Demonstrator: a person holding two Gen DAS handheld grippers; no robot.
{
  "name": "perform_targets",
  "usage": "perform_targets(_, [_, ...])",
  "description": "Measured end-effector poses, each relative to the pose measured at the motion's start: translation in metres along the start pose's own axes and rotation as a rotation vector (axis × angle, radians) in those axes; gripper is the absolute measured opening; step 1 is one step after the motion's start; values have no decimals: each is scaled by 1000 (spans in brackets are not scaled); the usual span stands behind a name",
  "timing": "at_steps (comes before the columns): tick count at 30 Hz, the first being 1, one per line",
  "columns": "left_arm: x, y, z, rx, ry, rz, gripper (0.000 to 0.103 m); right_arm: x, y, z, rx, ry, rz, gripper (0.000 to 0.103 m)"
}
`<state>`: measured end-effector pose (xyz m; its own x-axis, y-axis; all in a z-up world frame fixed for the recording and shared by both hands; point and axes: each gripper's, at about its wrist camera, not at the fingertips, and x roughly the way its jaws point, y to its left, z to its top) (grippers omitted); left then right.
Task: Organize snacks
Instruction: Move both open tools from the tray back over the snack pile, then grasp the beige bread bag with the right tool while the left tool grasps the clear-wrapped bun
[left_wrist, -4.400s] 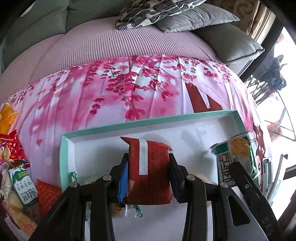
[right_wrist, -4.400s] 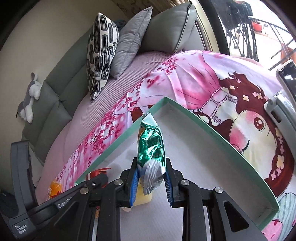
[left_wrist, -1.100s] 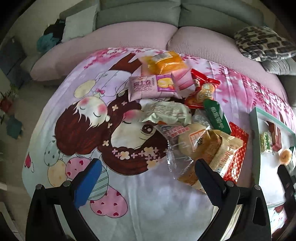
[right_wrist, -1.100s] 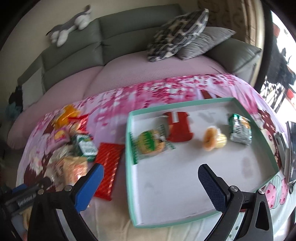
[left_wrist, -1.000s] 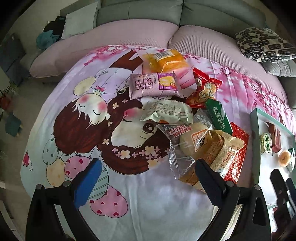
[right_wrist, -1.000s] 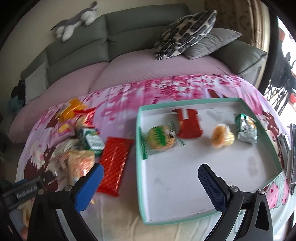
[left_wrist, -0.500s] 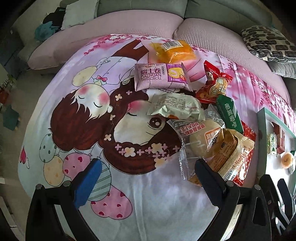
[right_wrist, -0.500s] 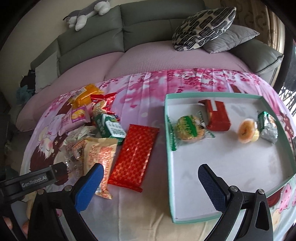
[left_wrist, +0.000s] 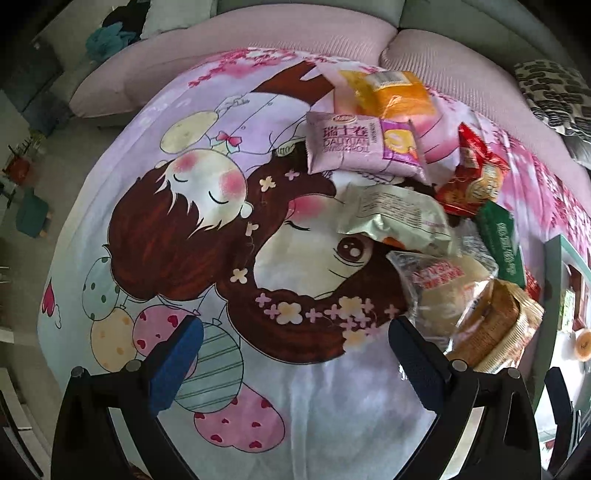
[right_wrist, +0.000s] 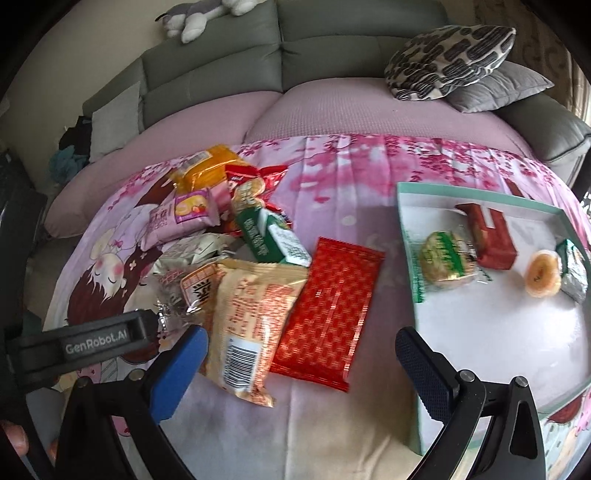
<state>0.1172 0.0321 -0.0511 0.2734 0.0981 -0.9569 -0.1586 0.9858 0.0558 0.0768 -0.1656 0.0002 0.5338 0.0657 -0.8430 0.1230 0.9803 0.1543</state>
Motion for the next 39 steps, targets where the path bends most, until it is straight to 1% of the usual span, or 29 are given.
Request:
perform_targets(4, [8,-1,5,-11,28,-6,100,10,9,1,-26,8,-13,103])
perform_targets(12, [16,0,13,-39,46,-18,100,30,24,-2,-69,35,-26,103])
perform_targets(16, [13,7,10,-76,38,-38,100,34,26,-2,-68,30,-13,103])
perform_targets(19, [14,10,11,-97,36,-34,100,35,27,-1,-74,26,-15,103])
perform_targets(21, [14,13,11,-114,32,-39,100,34,27,0,-72,27,-28,102])
perform_targets(23, [11,16,12,-130,18,-48,100,34,23,1,-68,28,-62,100])
perform_targets(26, [7,14,14,-134,-10,-78,100,31,13,4,-31,32,-52,97])
perform_targets(29, [5,10,14,-122,-26,-136,100,29,9,5,-16,32,-53,95])
perform_targets(33, [3,8,16,-134,-44,-213,100,29,8,5,-14,32,-50,89])
perform_targets(36, [1,5,17,-148,-49,-256,100,28,5,5,-2,32,-49,82])
perform_targets(39, [0,8,19,-159,-53,-278,100,27,-1,5,22,37,-45,75])
